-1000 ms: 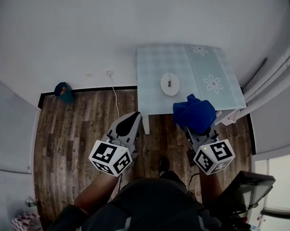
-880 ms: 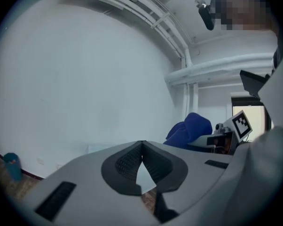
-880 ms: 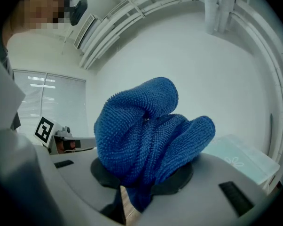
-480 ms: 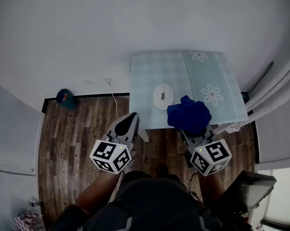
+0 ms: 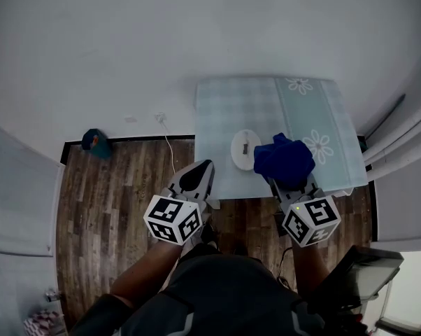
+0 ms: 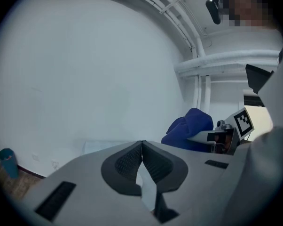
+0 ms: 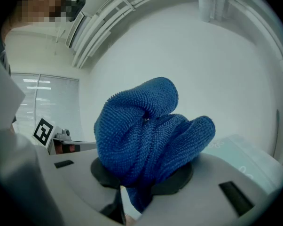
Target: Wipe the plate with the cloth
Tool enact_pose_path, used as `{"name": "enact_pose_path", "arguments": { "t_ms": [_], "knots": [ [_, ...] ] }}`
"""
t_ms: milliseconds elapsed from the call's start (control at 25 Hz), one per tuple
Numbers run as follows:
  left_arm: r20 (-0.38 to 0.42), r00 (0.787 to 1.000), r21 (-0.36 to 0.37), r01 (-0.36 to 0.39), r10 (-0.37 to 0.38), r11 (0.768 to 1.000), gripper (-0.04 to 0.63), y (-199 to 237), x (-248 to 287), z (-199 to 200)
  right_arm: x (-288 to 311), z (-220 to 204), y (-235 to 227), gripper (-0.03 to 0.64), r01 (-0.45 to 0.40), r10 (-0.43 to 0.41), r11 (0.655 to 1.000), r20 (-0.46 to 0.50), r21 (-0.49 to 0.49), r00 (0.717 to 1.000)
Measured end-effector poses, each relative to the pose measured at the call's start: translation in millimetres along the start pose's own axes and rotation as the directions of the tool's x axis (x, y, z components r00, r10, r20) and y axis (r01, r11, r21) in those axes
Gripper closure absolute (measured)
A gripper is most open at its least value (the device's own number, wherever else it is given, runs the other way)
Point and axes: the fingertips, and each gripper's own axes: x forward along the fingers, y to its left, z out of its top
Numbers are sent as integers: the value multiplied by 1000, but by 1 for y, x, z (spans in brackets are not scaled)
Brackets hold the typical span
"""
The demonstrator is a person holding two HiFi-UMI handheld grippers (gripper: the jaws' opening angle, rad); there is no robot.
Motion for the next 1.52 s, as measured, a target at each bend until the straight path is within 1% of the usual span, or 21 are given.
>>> {"name": "enact_pose_path", "arguments": {
  "t_ms": [320,440,600,720,840,1000,1080,1160,1240,1280,1400,1520],
  "knots": [
    [-22,998,-21,59,-60,998,584,47,31,-1,58,-2,-7,499,64,-65,998,-25,-20,998],
    [-45,996,-47,80,-82,996,584,63,41,-7,81,-7,-6,499,71,-72,997,-42,-44,996],
    [-108,986,-82,118,-126,990,584,72,63,-27,105,-19,-18,499,99,-100,995,-68,-19,993],
    [-174,972,-106,142,-159,984,584,74,87,-51,124,-35,-33,499,114,-114,993,-108,-10,988],
    [-224,960,-142,136,-166,980,584,78,110,-75,143,-52,-46,499,98,-99,995,-147,-10,984],
    [-294,947,-171,78,-127,982,583,91,141,-105,171,-75,-66,499,58,-55,998,-188,9,981],
    [-341,933,-176,55,-114,983,583,95,154,-122,185,-89,-76,499,39,-35,999,-218,16,975],
    [-395,911,-178,50,-118,983,574,96,165,-142,199,-103,-84,499,25,-19,999,-252,21,967],
    [-441,887,-185,58,-136,981,508,93,174,-160,212,-117,-88,499,9,-2,1000,-288,24,958],
    [-462,875,-190,59,-143,980,490,91,178,-169,218,-125,-90,499,1,8,1000,-307,28,952],
    [-522,843,-189,33,-129,981,489,93,192,-195,237,-154,-100,499,-14,28,999,-378,39,925],
    [-582,808,-141,12,-93,990,489,98,202,-218,251,-178,-105,499,-28,40,999,-438,33,898]
  ]
}}
